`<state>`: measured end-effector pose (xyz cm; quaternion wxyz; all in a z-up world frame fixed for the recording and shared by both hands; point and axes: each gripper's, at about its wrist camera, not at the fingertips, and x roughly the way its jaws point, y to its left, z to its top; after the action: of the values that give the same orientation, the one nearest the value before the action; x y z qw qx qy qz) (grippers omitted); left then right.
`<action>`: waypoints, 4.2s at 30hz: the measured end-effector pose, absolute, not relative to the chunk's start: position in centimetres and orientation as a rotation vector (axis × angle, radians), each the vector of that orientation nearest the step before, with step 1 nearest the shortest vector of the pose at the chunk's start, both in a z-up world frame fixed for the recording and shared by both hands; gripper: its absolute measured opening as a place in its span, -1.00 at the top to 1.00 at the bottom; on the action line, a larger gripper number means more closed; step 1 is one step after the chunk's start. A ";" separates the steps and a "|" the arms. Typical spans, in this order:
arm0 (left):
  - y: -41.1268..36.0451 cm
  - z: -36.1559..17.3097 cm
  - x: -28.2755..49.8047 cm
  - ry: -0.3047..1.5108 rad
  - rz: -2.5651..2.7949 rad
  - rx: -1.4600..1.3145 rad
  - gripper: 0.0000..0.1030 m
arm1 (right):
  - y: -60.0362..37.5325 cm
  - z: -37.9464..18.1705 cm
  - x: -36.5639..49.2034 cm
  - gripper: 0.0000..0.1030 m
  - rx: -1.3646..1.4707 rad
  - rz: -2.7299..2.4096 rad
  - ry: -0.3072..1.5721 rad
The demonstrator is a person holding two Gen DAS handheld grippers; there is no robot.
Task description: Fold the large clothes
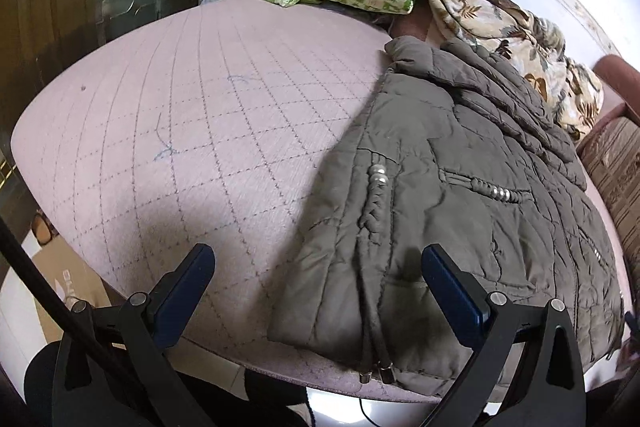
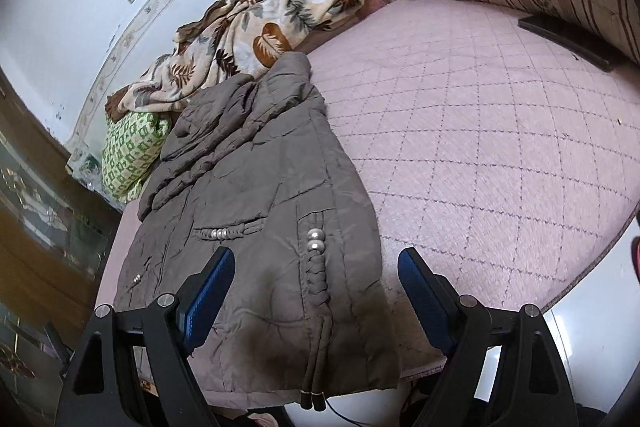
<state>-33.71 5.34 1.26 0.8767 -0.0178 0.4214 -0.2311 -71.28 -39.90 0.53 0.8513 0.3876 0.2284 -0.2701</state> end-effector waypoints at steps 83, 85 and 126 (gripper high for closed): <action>0.4 -0.7 -35.6 0.873 -0.529 0.101 -0.92 | -39.3 -4.1 -69.5 -0.19 1.042 -0.480 0.573; 0.4 -0.7 -35.6 0.873 -0.530 0.101 -0.92 | -39.4 -4.1 -69.5 -0.19 1.039 -0.480 0.574; 0.0 -0.1 -36.4 0.828 -0.574 0.135 -0.53 | -38.9 -3.5 -68.6 0.05 0.954 -0.510 0.597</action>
<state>-36.43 0.03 -0.15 0.8735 0.0647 0.3965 -0.2750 -68.64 -38.88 -3.53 0.8151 0.4473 0.2799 -0.2391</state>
